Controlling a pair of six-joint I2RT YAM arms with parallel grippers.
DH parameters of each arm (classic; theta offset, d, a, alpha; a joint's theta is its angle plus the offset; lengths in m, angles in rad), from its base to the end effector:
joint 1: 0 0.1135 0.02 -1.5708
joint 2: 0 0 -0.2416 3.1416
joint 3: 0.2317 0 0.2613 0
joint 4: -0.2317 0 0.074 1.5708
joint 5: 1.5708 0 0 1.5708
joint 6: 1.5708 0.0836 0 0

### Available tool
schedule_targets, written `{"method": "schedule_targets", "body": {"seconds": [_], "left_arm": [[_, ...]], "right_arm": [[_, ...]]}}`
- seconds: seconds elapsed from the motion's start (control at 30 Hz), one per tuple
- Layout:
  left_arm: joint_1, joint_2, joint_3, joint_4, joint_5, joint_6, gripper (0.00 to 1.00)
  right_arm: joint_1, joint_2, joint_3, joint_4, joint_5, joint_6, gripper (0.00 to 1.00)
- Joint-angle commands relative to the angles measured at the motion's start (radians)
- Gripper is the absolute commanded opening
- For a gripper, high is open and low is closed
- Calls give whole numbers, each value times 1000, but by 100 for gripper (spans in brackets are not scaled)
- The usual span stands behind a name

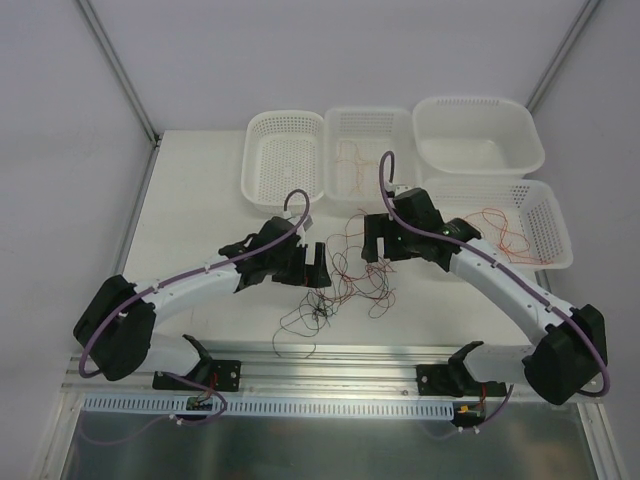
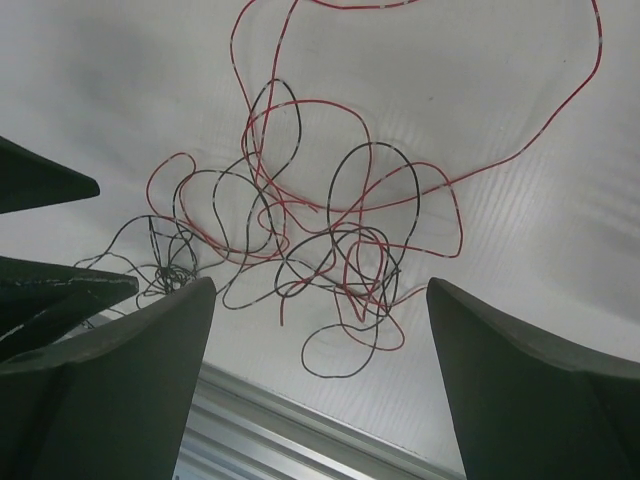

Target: Untangle the cables

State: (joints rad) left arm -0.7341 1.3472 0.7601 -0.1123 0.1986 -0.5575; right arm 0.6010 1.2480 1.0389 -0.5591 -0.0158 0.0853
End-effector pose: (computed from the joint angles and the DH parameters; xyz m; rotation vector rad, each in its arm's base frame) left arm 0.2345 -0.2338 0.1578 0.3249 2.3979 -0.8696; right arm 0.2615 0.1809 0.2390 -0.6112 2.2867 0.3555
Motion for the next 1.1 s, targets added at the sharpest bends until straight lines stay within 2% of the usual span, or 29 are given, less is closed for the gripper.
{"method": "schedule_targets", "body": {"seconds": [0.0,0.17,0.33,0.47,0.57,0.6,0.63,0.67,0.7,0.8,0.83,0.93,1.03,1.07], "left_arm": [[-7,-23,36,30,-57,-12,99],[-7,93,194,30,-76,-4,97],[-21,292,356,31,-93,2,93],[-36,408,441,31,-103,11,84],[-45,474,482,30,-143,28,74],[-47,499,490,30,-151,37,64],[-47,507,501,30,-154,42,60],[-47,510,505,26,-159,45,51],[-47,501,504,25,-168,51,32],[-47,437,487,25,-194,77,12],[-47,414,472,23,-194,83,1],[-47,310,435,10,-226,100,0],[-45,198,404,-12,-246,105,0],[-44,170,401,-20,-248,107,0]], "right_arm": [[5,1,6,54,42,97,91],[2,-67,-106,82,103,168,91],[-3,-136,-192,125,96,220,92],[-3,-180,-258,186,74,257,92],[-3,-185,-298,238,50,278,92],[-1,-176,-315,255,31,281,92],[0,-167,-323,271,25,290,92],[-1,-157,-330,306,25,297,92],[-1,-136,-345,324,-10,301,92],[-1,-86,-367,395,-36,320,92],[-1,-72,-375,409,-39,326,92],[-1,-17,-385,449,-27,330,91],[-6,25,-392,468,-24,334,84],[-7,42,-401,479,-23,337,77]]}}
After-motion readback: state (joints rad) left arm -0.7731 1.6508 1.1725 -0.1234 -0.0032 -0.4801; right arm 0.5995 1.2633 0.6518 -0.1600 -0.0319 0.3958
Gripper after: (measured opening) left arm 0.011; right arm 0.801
